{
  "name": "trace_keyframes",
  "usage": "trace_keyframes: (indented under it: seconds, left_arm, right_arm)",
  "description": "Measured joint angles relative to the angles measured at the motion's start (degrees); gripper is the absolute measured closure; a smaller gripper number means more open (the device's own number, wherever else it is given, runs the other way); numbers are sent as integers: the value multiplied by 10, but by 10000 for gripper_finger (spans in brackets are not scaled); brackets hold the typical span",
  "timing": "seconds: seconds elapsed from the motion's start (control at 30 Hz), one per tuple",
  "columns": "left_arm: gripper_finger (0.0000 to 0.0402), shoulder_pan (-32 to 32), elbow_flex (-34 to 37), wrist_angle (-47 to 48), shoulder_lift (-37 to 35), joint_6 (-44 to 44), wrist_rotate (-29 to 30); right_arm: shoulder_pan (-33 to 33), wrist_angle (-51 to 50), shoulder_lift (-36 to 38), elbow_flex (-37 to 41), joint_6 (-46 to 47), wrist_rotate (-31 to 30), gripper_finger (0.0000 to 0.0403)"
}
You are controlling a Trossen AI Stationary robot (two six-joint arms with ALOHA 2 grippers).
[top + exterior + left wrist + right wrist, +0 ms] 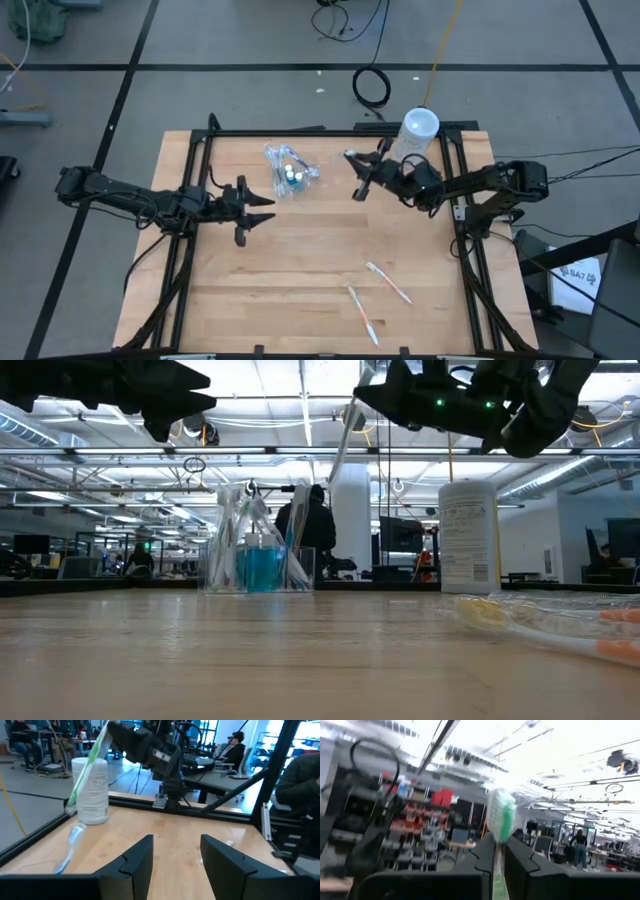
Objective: Pick & Place toothbrushing station
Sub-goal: Put the green toothbrush into the transparent organizer
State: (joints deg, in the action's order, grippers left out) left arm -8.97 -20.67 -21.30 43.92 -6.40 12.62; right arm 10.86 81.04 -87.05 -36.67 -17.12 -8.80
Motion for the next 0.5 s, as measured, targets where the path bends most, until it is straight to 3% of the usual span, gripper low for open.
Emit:
trace_keyframes:
  seconds: [0.5]
  left_arm:
    - [231,0,0,0,0,17,6]
  right_arm:
    - [38,-27,-24,-37,90,1,387]
